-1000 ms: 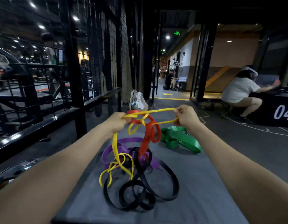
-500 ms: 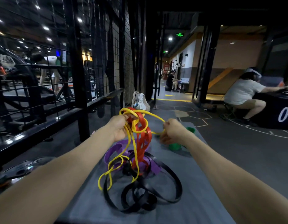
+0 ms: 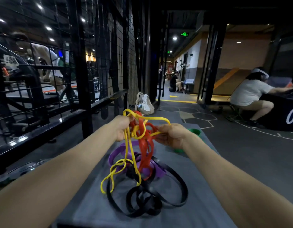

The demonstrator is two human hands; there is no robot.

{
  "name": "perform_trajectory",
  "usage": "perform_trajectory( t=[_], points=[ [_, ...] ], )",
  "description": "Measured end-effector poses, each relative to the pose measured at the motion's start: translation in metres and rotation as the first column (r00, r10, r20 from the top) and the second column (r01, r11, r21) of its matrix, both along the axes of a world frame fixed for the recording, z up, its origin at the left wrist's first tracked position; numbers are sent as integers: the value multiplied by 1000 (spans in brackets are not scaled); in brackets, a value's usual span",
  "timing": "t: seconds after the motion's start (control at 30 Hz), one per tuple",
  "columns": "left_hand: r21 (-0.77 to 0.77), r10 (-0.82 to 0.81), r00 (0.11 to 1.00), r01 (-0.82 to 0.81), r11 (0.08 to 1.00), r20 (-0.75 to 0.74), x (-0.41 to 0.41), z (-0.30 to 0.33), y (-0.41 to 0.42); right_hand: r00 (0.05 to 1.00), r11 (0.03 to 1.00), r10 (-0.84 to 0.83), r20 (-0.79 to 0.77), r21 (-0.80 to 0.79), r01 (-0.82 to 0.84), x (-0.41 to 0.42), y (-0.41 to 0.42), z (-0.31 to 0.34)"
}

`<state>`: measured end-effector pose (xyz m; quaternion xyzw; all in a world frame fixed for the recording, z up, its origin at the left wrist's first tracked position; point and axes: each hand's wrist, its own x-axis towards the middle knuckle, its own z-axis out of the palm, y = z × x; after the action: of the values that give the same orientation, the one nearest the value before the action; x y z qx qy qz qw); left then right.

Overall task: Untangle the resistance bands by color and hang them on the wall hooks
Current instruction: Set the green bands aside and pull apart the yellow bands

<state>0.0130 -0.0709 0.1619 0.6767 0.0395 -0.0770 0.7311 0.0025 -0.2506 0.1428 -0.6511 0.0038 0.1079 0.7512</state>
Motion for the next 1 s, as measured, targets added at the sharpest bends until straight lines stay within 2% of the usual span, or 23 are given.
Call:
perform_trajectory(
  t=[0.13, 0.3, 0.47, 0.57, 0.63, 0.67, 0.73, 0.8, 0.83, 0.9, 1.0],
  points=[
    [57, 2, 1000, -3, 998, 11, 2, 3, 4, 994, 1000, 7, 105, 15, -8, -4, -15, 23],
    [54, -73, 996, 70, 996, 50, 2, 9, 7, 980, 968, 152, 127, -219, -122, -12, -30, 41],
    [74, -109, 992, 103, 992, 70, 4, 12, 6, 948, 962, 233, 219, -193, -191, -20, -41, 61],
    [240, -94, 989, 64, 969, 115, 4, 12, 0, 931, 890, 286, 225, -422, -172, -20, -42, 65],
    [377, -127, 983, 69, 924, 132, 4, 15, 2, 938, 831, 243, 246, -552, -70, -20, -44, 67],
    [480, -173, 975, 86, 873, 140, 2, 19, 5, 941, 822, 203, 271, -570, -13, -20, -46, 68],
    [713, -302, 945, 126, 690, 125, -1, 27, 13, 940, 835, 131, 314, -547, 66, -19, -51, 71],
    [821, -400, 914, 178, 542, 66, -5, 36, 19, 939, 795, 84, 334, -590, 139, -19, -56, 74],
    [831, -430, 902, 203, 517, 48, -7, 40, 20, 936, 751, 75, 345, -636, 174, -18, -58, 75],
    [814, -467, 883, 245, 526, 36, -11, 46, 20, 935, 705, 43, 352, -674, 221, -16, -60, 75],
    [751, -527, 850, 347, 562, 2, -16, 50, 20, 924, 749, -49, 379, -598, 284, -16, -57, 74]
  ],
)
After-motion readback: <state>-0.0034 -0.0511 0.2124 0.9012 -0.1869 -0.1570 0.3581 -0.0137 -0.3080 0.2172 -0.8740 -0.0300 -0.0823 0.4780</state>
